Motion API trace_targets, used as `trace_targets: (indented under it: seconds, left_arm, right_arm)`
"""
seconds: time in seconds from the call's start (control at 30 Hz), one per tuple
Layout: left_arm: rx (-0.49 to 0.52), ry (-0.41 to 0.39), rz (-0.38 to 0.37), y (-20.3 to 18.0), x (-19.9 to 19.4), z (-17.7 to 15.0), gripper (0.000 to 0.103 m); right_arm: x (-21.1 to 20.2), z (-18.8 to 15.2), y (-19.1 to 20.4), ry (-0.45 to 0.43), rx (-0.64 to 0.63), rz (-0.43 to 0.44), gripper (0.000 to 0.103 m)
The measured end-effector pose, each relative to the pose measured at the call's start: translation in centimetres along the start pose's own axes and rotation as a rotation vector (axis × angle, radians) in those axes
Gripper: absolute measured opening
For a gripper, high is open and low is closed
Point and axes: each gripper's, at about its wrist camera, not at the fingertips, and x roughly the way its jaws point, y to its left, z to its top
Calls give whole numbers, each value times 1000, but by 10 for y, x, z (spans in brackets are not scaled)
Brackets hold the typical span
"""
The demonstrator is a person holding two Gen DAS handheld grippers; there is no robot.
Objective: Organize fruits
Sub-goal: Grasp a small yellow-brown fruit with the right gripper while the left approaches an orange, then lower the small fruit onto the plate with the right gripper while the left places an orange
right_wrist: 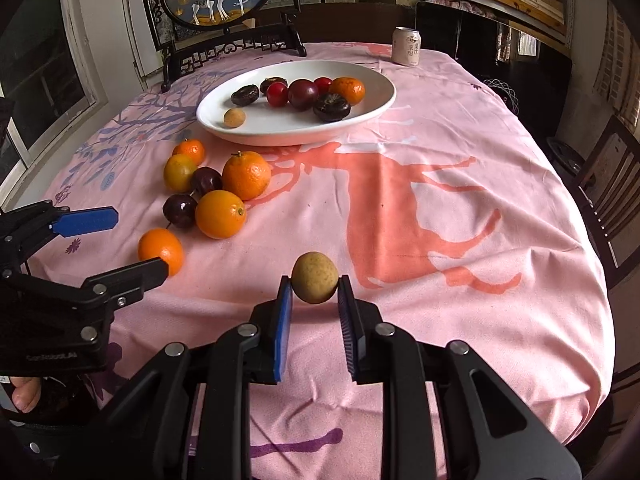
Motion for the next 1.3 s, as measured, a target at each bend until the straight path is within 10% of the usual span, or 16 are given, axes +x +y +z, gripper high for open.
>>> trace_targets:
  seconds: [0.23,0.33,0.83,1.3]
  left_arm:
    - [-11,35,13,-2,15,3,68]
    - [-18,51,-11,-2,20,3,43]
    - [-85,-31,-19,32,-10,8,42]
    - [-109,-6,56,88,43,162,42]
  right_arm:
    - [-2,-3,-2,-7,3,23,23]
    - [-4,-4,-1,-11,4,22,23]
    - [3,1,10,9,-5,31,23]
    - [36,120,7,-29,-36,80,23]
